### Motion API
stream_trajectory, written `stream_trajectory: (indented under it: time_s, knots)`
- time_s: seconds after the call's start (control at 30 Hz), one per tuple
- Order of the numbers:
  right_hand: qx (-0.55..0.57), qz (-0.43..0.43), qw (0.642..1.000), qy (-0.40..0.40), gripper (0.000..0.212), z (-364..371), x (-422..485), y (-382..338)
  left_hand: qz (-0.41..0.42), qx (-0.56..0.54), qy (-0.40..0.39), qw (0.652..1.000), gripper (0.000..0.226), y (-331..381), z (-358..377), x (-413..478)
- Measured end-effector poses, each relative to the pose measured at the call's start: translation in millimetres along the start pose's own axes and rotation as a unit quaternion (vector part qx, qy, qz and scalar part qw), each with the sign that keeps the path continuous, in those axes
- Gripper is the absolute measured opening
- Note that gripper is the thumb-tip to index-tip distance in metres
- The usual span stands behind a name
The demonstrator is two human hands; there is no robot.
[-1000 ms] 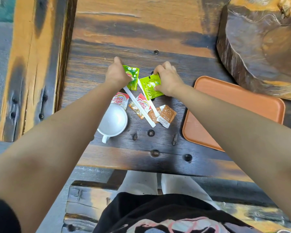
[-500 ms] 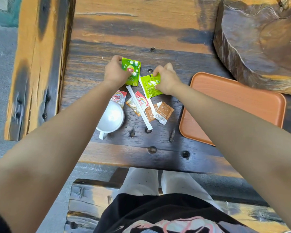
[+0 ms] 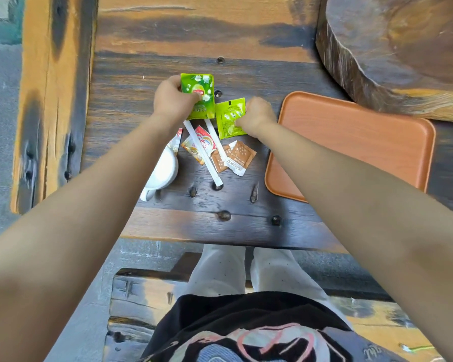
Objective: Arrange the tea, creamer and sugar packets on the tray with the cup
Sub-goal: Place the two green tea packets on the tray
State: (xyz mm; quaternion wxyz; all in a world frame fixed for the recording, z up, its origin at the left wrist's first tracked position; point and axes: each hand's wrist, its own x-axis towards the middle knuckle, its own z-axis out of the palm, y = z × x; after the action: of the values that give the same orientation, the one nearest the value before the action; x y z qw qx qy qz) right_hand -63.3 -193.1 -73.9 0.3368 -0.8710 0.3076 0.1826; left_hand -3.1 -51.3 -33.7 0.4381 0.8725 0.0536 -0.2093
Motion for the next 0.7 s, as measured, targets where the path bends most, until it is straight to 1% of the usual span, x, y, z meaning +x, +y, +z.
stream_trajectory:
  time_s: [0.07, 0.17, 0.23, 0.3, 0.4, 0.47, 0.53, 0.63, 0.7]
  knots:
    - [0.038, -0.011, 0.999, 0.012, 0.011, -10, -2, 5, -0.009, -0.048, -0.011, 0.999, 0.013, 5, 5, -9]
    - [0.154, -0.022, 0.987, 0.042, 0.028, -33, -13, 17, -0.025, -0.115, -0.030, 0.993, 0.013, 15, 15, -24]
    - [0.251, -0.015, 0.966, 0.055, 0.024, -49, -24, 34, -0.037, -0.151, -0.050, 0.987, 0.014, 24, 27, -38]
    - [0.276, -0.007, 0.956, 0.101, 0.018, -63, -36, 59, -0.047, -0.171, -0.084, 0.981, 0.015, 30, 45, -53]
    - [0.266, 0.002, 0.948, 0.173, 0.013, -84, -56, 103, -0.057, -0.176, -0.136, 0.973, 0.014, 37, 77, -74]
    - [0.236, 0.010, 0.948, 0.213, 0.022, -95, -69, 130, -0.060, -0.169, -0.154, 0.972, 0.017, 41, 99, -84]
    - [0.184, 0.005, 0.951, 0.247, 0.024, -100, -80, 152, -0.054, -0.136, -0.147, 0.978, 0.024, 41, 122, -90]
    - [0.103, -0.012, 0.954, 0.283, 0.025, -101, -88, 173, -0.050, -0.103, -0.138, 0.984, 0.021, 40, 150, -94]
    - [0.057, -0.035, 0.949, 0.309, 0.025, -100, -91, 181, -0.052, -0.097, -0.142, 0.984, 0.024, 42, 166, -97]
